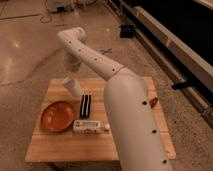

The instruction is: Pick up the ceramic cup

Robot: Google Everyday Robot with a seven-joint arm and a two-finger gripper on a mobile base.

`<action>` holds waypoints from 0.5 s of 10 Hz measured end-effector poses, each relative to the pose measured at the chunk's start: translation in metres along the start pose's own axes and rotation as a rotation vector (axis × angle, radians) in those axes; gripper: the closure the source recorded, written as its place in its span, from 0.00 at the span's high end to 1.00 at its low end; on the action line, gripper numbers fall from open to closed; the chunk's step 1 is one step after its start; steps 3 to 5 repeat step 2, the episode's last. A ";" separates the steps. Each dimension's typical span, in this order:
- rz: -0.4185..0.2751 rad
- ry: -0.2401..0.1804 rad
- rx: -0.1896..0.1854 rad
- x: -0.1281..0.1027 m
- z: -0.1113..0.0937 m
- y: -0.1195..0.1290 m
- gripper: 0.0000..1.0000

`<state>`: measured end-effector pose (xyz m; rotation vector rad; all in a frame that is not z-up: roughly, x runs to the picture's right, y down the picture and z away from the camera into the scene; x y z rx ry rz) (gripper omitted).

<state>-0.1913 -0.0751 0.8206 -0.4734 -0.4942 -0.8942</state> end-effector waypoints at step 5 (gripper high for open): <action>0.001 0.002 0.002 -0.004 -0.002 -0.001 0.00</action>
